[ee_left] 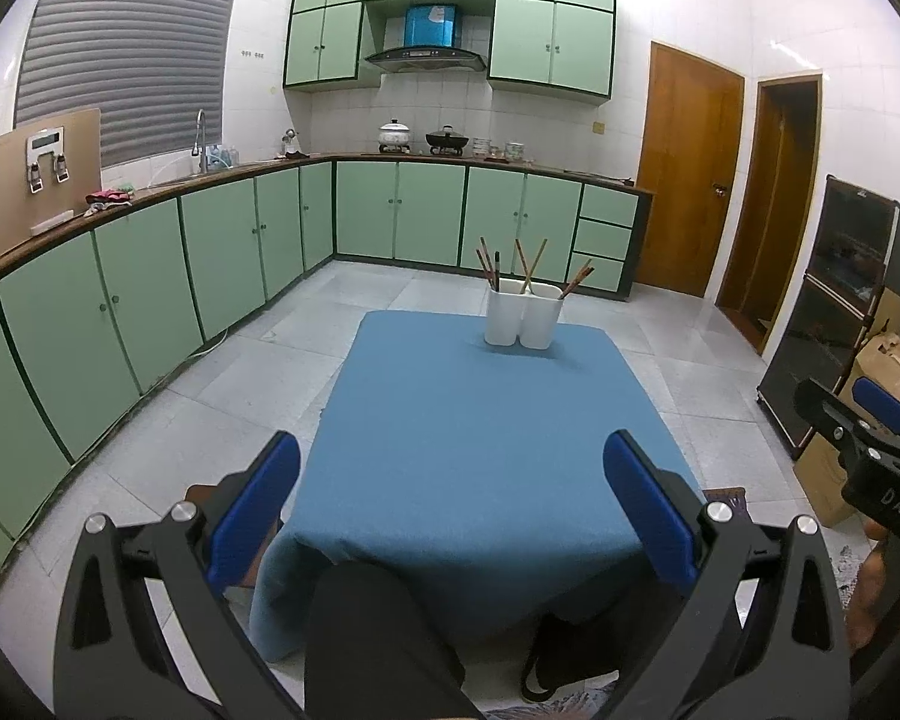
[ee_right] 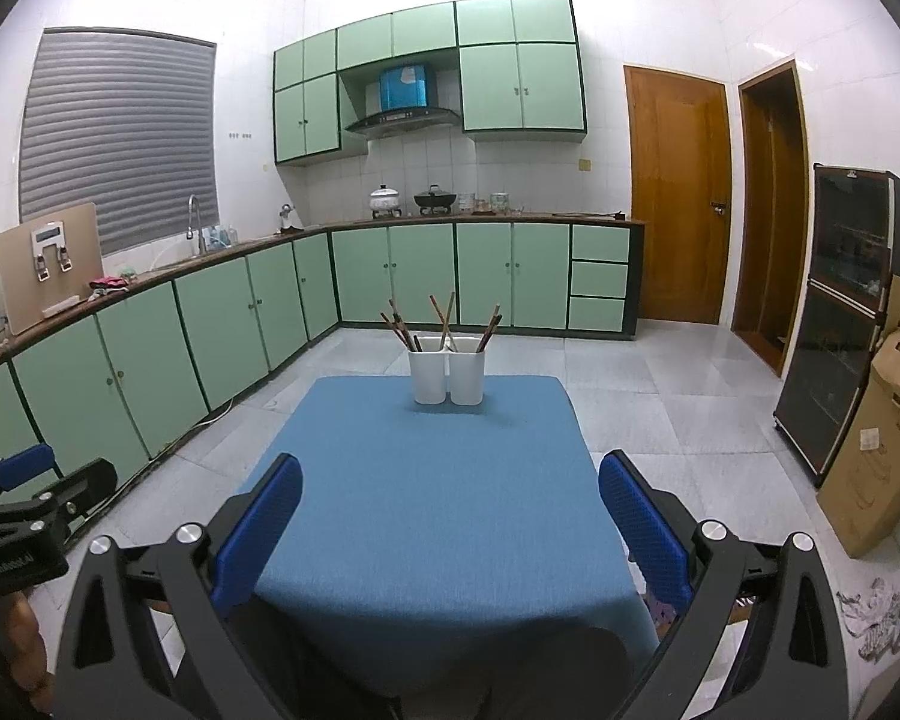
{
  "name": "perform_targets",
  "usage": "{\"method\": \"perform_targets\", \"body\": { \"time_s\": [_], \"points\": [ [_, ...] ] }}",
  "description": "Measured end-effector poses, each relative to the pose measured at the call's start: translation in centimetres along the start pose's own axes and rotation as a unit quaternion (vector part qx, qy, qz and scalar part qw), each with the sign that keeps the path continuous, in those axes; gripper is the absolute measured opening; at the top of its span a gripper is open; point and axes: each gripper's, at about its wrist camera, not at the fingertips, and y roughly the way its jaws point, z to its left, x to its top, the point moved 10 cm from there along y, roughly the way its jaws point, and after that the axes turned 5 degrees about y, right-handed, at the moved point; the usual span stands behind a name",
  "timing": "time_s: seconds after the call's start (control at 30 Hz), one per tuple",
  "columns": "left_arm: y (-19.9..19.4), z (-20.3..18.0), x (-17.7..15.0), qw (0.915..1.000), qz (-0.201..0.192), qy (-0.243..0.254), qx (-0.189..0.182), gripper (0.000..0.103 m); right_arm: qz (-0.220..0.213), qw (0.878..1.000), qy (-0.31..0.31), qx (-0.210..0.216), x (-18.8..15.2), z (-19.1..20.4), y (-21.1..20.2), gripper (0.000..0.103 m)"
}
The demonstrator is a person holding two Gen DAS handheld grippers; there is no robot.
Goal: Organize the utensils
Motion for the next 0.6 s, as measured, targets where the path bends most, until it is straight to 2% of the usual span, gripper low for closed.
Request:
{"method": "perform_targets", "body": {
  "time_s": [0.6],
  "points": [
    [-0.20, -0.27, -0.08, 1.0000, 0.001, 0.000, -0.001, 0.098, -0.001, 1.000, 0.004, 0.001, -0.11, 0.15, -0.22, 0.097]
  ]
}}
